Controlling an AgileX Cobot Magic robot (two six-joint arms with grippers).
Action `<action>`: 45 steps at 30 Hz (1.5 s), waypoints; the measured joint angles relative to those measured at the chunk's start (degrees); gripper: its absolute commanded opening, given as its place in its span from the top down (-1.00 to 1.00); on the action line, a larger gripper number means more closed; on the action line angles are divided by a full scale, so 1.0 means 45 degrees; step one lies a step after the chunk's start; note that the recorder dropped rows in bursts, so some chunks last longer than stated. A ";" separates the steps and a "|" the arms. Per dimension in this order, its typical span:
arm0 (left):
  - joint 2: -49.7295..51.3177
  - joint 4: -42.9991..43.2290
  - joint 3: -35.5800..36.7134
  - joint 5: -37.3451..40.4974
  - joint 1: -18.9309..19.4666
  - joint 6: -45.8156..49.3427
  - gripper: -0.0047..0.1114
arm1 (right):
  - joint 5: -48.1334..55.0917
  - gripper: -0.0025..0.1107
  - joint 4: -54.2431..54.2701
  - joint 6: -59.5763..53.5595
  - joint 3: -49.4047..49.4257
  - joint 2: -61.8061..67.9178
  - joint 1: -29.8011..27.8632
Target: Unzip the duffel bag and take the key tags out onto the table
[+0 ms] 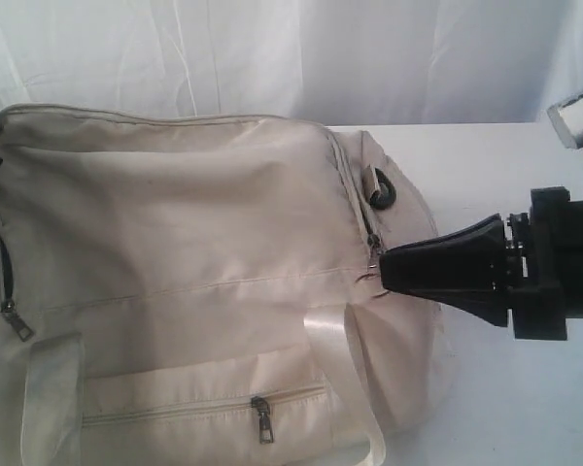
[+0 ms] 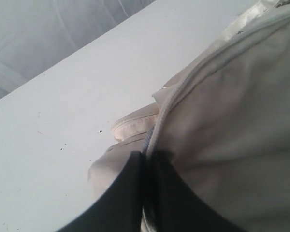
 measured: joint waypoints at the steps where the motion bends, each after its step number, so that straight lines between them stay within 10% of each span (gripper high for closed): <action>1: -0.0096 -0.0129 0.0000 0.0088 0.0000 0.0000 0.92 | 0.0058 0.30 -0.0023 0.0000 -0.0030 -0.0049 0.0000; 5: -0.0468 -0.0896 0.0000 0.0475 0.0000 0.0000 0.92 | 0.1099 -0.03 -0.0075 0.0000 -0.0321 -0.0192 0.0015; 22: -0.2516 -0.4813 0.0131 0.3060 0.0061 0.3931 0.92 | 0.4529 -0.05 0.3115 -0.4892 -0.0758 0.0387 0.0134; 45: 0.1099 -0.4803 -0.0581 -0.0425 0.0061 0.5717 0.92 | 0.5443 -0.05 0.2112 -0.4405 -0.1189 0.1931 0.0317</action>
